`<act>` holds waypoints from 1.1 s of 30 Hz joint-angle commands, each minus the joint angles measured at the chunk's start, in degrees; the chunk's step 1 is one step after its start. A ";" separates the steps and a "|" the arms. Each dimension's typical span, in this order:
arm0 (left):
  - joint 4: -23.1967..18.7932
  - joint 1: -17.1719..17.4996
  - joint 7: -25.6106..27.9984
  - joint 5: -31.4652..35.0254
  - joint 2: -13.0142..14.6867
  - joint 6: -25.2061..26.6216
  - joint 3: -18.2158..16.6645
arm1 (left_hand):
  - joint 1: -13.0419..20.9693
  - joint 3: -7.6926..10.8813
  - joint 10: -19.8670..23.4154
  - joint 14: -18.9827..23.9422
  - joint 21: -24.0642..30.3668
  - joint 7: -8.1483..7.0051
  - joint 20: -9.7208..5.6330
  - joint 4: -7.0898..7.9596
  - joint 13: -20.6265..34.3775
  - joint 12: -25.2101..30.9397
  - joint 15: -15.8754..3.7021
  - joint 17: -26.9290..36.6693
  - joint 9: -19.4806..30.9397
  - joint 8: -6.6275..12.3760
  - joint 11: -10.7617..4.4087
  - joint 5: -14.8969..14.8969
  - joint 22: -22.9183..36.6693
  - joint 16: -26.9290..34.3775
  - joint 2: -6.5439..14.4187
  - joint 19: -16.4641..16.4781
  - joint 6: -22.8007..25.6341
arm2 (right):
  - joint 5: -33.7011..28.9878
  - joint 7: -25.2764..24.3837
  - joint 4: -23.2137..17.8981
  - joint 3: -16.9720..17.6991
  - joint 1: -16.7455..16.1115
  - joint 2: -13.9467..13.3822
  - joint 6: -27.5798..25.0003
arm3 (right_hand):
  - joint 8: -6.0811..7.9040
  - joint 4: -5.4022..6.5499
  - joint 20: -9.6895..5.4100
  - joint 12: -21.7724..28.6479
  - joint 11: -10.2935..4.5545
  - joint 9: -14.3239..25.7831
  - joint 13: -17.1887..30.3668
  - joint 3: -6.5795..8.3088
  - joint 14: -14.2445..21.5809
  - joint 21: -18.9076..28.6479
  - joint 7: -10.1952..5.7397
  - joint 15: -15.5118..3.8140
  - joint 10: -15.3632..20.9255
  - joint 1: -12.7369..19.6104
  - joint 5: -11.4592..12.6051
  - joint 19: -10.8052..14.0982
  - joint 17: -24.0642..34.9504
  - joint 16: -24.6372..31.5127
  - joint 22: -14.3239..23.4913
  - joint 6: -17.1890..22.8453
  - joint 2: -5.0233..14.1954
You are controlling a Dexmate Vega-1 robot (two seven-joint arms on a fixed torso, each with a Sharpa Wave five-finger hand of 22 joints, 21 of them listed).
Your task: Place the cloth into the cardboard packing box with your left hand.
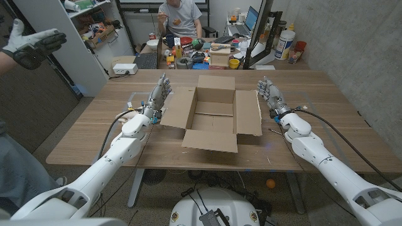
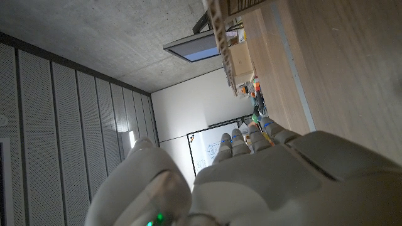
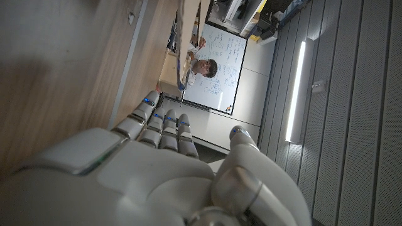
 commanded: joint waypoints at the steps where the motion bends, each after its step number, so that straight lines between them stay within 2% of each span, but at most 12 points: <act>1: -0.69 0.95 -1.59 2.08 -1.26 2.14 -2.33 | 0.66 -0.01 -0.63 -0.70 0.24 -0.18 -0.99 0.28 0.15 0.41 -0.01 0.32 0.17 0.22 -0.09 0.30 0.09 0.37 0.20 -0.54 -0.65 | -1.56 0.11 -0.68 2.23 -1.31 1.51 -0.52 | 0.35 -0.01 -0.33 0.18 -0.15 0.18 0.18 0.35 0.54 0.17 -0.14 -0.06 0.70 0.41 0.29 0.38 0.16 0.25 0.08 0.87 0.24; 5: -0.24 1.52 -1.37 2.69 -2.39 1.56 -3.13 | 0.73 -0.06 -0.75 -0.72 0.12 -0.25 -0.41 0.27 0.16 0.37 -0.14 0.32 0.17 0.20 -0.09 0.35 0.10 0.39 0.33 -0.98 -0.71 | -1.48 0.49 -0.39 3.04 -1.59 2.34 -0.18 | 0.30 -0.08 -0.32 0.09 -0.21 0.19 0.19 0.39 0.51 0.09 -0.19 -0.08 0.74 0.50 0.28 0.39 0.16 0.18 0.08 1.01 0.27; 12: -0.56 2.68 -1.72 3.87 -2.56 0.90 -4.19 | 0.89 -0.07 -0.92 -0.83 0.15 -0.30 -0.24 0.22 0.18 0.33 -0.04 0.33 0.18 0.06 -0.08 0.43 0.12 0.38 0.53 -1.12 -1.10 | -1.89 0.59 -0.78 4.10 -1.94 2.60 -0.33 | 0.21 -0.26 -0.26 0.15 -0.26 0.20 0.20 0.44 0.73 -0.05 -0.34 -0.26 1.45 0.70 0.27 0.49 0.13 0.12 0.09 1.32 0.25; 25: -7.48 6.94 -0.64 4.88 0.79 2.02 -6.55 | 1.25 -0.01 -1.02 -0.84 0.18 -0.30 -0.15 0.08 0.20 0.33 0.11 0.32 0.20 0.14 0.04 0.53 0.12 0.42 0.85 -1.24 -1.02 | -2.48 3.11 1.16 5.25 -0.55 1.94 -0.30 | 0.18 -0.31 -0.22 -0.02 -0.41 0.21 0.21 0.43 0.85 -0.21 -0.56 -0.49 1.66 0.71 0.23 0.64 0.16 0.05 0.10 1.83 0.25; 33: -13.54 9.81 1.51 7.52 5.01 3.89 -7.64 | 1.80 0.16 -0.97 -0.75 0.20 -0.35 0.09 -0.16 0.21 0.37 0.10 0.30 0.21 0.18 -0.03 0.63 0.12 0.46 1.20 -1.34 -1.02 | -2.39 3.45 2.16 5.80 -1.11 2.30 0.28 | 0.07 -0.25 -0.22 -0.11 -0.62 0.22 0.22 0.38 0.95 -0.32 -0.64 -0.47 1.90 0.60 0.19 0.74 0.21 0.03 0.11 1.99 0.29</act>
